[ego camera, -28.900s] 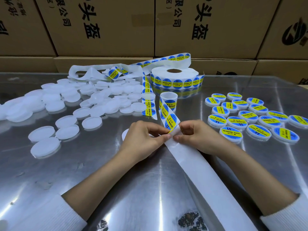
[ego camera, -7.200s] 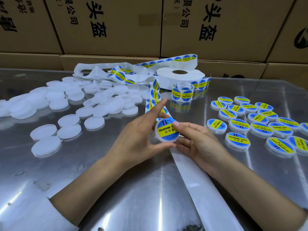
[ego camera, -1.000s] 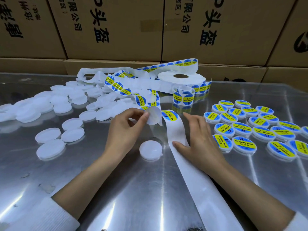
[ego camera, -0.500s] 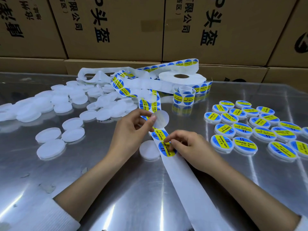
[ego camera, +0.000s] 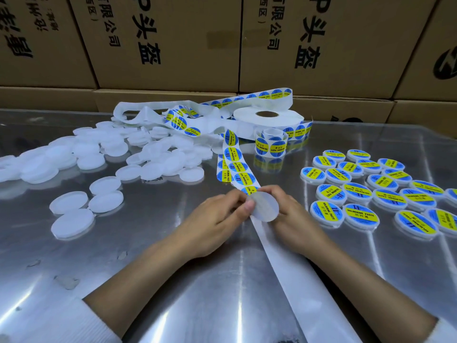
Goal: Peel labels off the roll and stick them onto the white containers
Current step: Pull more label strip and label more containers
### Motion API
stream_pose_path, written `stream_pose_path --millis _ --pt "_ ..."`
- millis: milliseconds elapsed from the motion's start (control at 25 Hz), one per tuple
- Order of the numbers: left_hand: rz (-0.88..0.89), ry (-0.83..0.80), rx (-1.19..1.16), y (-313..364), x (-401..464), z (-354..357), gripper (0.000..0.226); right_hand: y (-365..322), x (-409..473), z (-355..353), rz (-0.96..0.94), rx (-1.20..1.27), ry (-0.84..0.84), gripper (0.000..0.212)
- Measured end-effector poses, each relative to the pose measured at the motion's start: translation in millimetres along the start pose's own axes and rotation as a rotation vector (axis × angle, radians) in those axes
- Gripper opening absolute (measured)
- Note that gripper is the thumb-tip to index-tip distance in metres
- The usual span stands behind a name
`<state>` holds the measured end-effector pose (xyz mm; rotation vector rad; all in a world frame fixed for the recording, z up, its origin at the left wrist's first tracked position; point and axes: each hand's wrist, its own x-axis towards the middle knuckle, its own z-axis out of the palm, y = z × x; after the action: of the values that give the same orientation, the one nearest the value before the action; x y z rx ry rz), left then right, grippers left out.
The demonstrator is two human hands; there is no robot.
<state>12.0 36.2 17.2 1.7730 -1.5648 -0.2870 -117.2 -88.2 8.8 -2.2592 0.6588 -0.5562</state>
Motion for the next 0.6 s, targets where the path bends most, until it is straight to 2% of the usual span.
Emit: stream_pose_path --millis 120,200,280,360,440,600 --pt "-0.014 -0.029 0.002 0 1 -2 0.048 -7 2 -7 0.094 0.208 0.208 0.015" --pt "-0.035 -0.034 -0.033 -1 0 -4 0.054 -14 5 -17 0.246 0.339 0.218 0.039" --pt "-0.043 -0.035 -0.074 -2 0 -3 0.056 -23 4 -28 0.428 0.447 -0.006 0.061" --pt "-0.046 -0.038 -0.079 -4 0 -2 0.062 -26 -1 -32 0.518 0.489 -0.278 0.064" --pt "-0.028 -0.040 -0.072 -5 0 -2 0.069 -27 -4 -32 0.542 0.586 -0.431 0.057" --pt "-0.005 -0.063 -0.067 -4 0 -3 0.079 -26 -6 -35 0.518 0.770 -0.512 0.023"
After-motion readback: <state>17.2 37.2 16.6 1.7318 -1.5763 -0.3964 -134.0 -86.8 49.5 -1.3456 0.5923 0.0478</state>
